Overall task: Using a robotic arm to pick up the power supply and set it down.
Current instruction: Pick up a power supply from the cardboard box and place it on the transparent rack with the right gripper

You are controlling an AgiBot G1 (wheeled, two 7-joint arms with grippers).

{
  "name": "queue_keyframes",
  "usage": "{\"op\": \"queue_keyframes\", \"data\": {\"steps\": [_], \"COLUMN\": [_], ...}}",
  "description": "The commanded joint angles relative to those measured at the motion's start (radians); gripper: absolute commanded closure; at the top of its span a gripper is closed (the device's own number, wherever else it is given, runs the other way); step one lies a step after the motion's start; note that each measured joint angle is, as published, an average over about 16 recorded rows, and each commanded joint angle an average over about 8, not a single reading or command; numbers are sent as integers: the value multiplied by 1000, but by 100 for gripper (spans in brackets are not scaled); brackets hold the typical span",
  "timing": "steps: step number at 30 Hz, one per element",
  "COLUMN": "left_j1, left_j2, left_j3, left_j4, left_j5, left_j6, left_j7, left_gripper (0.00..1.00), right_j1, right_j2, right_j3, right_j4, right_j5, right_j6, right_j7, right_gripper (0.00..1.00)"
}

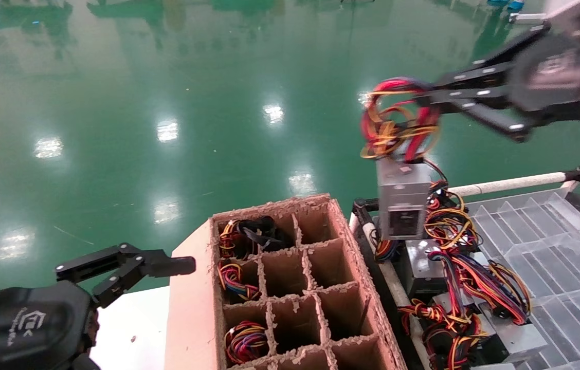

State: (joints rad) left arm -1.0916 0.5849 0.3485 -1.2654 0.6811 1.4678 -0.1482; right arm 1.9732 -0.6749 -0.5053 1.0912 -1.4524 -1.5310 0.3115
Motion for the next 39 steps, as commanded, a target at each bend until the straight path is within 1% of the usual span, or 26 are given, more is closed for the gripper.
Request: {"op": "queue_keyframes", "data": {"steps": [1,7,14,19,24,30,39], "left_j1": [0,0,0,0,0,0,0], "left_j2": [0,0,0,0,0,0,0], "left_j3": [0,0,0,0,0,0,1], "left_j4": [0,0,0,0,0,0,0], "left_j5": [0,0,0,0,0,0,0], "left_j6": [0,0,0,0,0,0,0], "left_j7": [0,0,0,0,0,0,0], "left_gripper": [0,0,0,0,0,0,0], "right_j1": [33,107,172,214,245,271,251], "right_j2": [28,147,301,389,456,521,602], "right_j3": [4,-51,-161,-237,-313,-381,-480], "right_j4": [-15,-20,2,3,4,21,83], "right_j5": [-12,-3,30,38,51,62,104], "right_j6": [-30,-61,-64,-65,-66,-64,-65], "right_j7": [-10,-43,-80,-119,-161,-197,-220], "right_gripper": [100,100,100,100,100,100,100]}}
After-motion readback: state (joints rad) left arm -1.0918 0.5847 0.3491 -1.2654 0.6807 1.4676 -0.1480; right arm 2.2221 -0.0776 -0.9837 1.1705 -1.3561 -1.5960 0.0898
